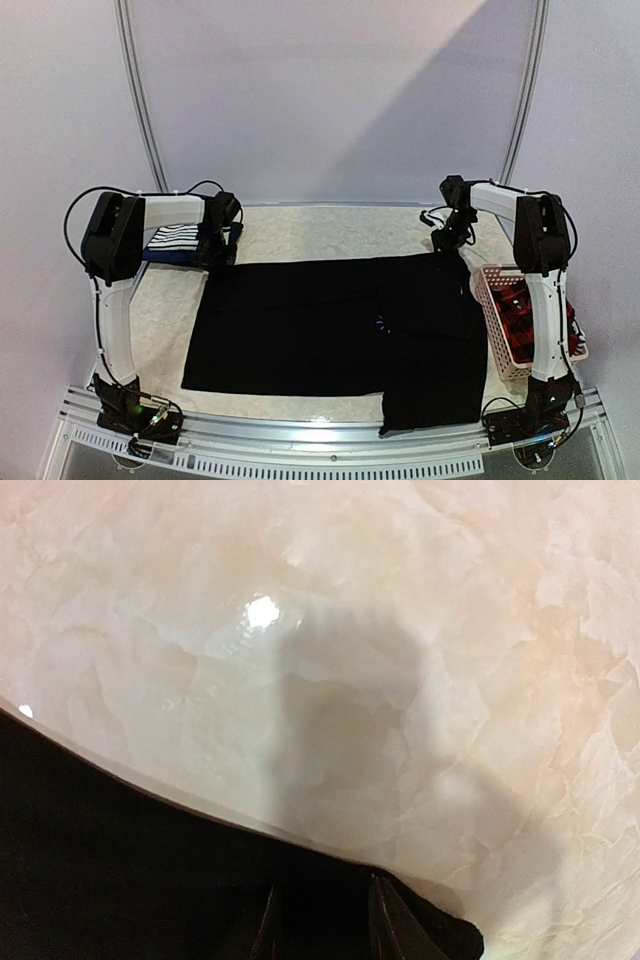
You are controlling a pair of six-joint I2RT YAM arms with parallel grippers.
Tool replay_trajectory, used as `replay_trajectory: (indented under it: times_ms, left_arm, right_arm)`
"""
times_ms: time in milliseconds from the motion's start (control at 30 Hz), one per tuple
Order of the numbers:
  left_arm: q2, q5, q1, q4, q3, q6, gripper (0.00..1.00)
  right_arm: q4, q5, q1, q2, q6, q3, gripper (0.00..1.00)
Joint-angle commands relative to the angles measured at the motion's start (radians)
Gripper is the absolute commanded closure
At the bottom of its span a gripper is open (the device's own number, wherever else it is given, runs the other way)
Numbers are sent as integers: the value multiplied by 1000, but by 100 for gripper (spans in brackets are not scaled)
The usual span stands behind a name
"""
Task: Fold and stack the mixed laundry pile
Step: Move the 1/3-folded T-shirt to the center of the board.
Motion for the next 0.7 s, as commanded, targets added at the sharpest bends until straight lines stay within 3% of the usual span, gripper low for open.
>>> replay_trajectory:
  times_ms: [0, 400, 500, 667]
  left_arm:
    - [56, -16, 12, -29, 88, 44, 85]
    - [76, -28, 14, -122, 248, 96, 85]
    - [-16, -4, -8, -98, 209, 92, 85]
    - [-228, 45, -85, -36, 121, 156, 83]
  right_arm:
    - [-11, 41, -14, 73, -13, 27, 70]
    - [-108, -11, -19, 103, -41, 161, 66]
    - [-107, -77, -18, -2, -48, 108, 64]
    - [-66, -173, -19, -326, -88, -117, 56]
